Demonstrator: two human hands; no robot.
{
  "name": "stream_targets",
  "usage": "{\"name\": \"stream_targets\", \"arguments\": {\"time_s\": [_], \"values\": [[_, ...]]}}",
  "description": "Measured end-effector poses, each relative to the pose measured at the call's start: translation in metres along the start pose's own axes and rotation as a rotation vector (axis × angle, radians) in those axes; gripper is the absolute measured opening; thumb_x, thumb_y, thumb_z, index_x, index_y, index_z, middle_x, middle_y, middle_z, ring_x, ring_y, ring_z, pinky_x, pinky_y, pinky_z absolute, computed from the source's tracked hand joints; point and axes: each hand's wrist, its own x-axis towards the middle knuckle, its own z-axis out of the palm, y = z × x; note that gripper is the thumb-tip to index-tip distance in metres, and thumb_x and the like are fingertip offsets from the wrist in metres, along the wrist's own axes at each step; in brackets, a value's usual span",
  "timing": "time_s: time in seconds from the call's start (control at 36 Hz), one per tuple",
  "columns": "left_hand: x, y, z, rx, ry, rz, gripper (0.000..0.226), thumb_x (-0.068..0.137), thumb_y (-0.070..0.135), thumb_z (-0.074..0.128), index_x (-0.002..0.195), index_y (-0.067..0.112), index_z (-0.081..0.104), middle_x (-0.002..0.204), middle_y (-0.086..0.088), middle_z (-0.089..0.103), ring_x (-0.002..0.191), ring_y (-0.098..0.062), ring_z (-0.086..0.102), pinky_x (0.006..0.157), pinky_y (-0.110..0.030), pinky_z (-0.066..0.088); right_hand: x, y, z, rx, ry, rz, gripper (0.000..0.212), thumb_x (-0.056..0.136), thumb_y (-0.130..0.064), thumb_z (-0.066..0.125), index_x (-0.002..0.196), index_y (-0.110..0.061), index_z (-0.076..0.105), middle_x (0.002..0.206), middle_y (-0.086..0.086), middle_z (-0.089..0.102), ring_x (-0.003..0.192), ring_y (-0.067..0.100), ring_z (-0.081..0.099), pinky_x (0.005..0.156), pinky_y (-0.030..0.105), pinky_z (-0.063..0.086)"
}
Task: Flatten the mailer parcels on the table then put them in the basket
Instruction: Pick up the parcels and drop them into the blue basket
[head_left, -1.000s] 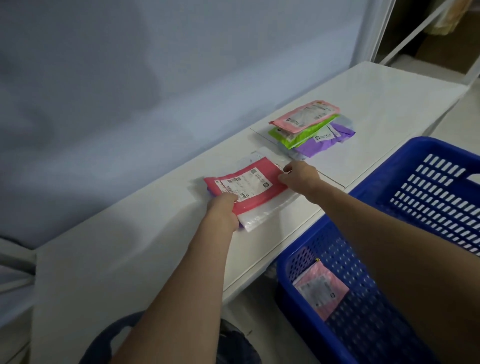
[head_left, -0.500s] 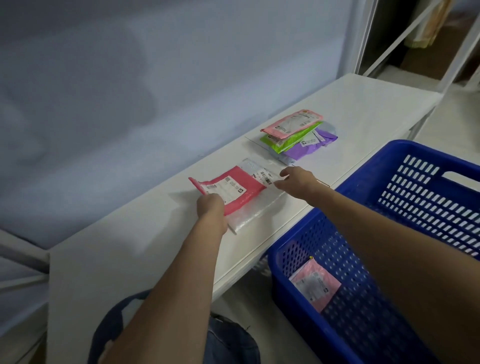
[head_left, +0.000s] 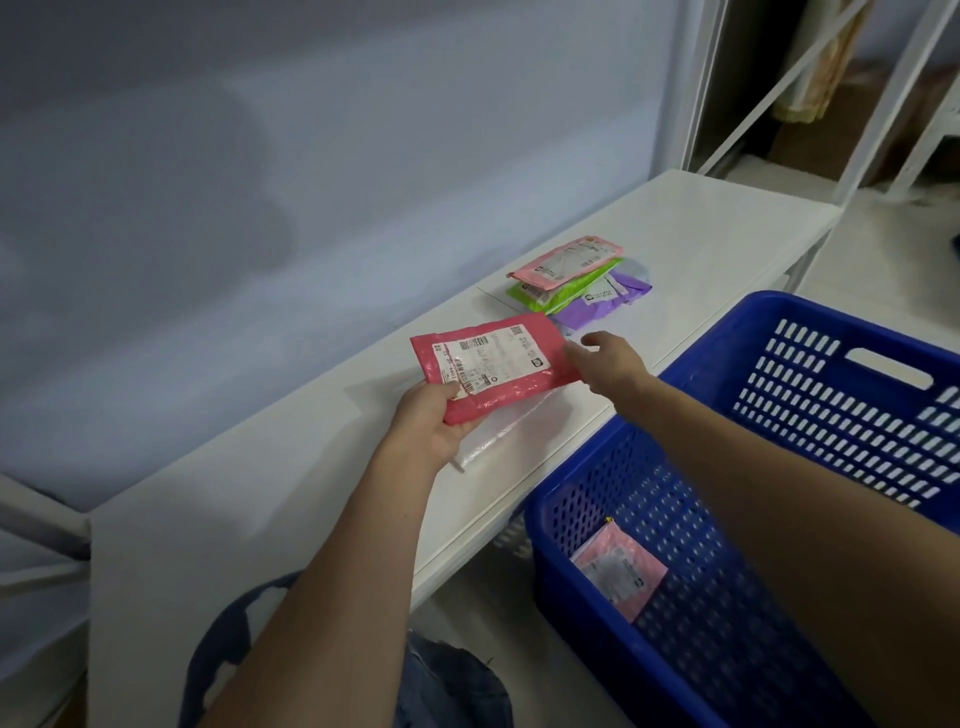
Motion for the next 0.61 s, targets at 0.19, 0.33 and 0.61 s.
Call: {"name": "stream_targets", "arguments": {"time_s": [0.19, 0.33, 0.61], "values": [[-0.012, -0.011, 0.019, 0.149, -0.112, -0.038, 0.03, 0.096, -0.002, 0.042, 0.122, 0.007, 0.054, 0.116, -0.016, 0.065, 0.098, -0.027, 0.065, 0.077, -0.043, 0.056, -0.006, 0.016, -0.031, 0.228, 0.028, 0.064, 0.021, 0.094, -0.014, 0.058, 0.113, -0.006, 0.062, 0.099, 0.01, 0.066, 0.083, 0.019, 0.063, 0.074, 0.03, 0.058], [-0.017, -0.032, 0.036, 0.251, -0.136, -0.038, 0.028, 0.098, 0.001, 0.043, 0.123, 0.006, 0.055, 0.108, -0.012, 0.067, 0.094, -0.022, 0.066, 0.081, -0.038, 0.055, -0.003, 0.035, -0.057, 0.235, 0.113, 0.099, 0.015, 0.093, -0.012, 0.057, 0.106, -0.01, 0.064, 0.088, 0.006, 0.067, 0.081, 0.021, 0.065, 0.078, 0.037, 0.059], [-0.034, -0.108, 0.081, 0.374, -0.211, -0.22, 0.02, 0.098, 0.007, 0.049, 0.115, 0.009, 0.059, 0.095, -0.009, 0.069, 0.087, -0.02, 0.068, 0.074, -0.032, 0.057, 0.01, 0.104, -0.094, 0.095, 0.29, 0.256, 0.029, 0.09, -0.009, 0.046, 0.109, -0.013, 0.067, 0.095, 0.008, 0.067, 0.089, 0.026, 0.064, 0.08, 0.04, 0.057]]}}
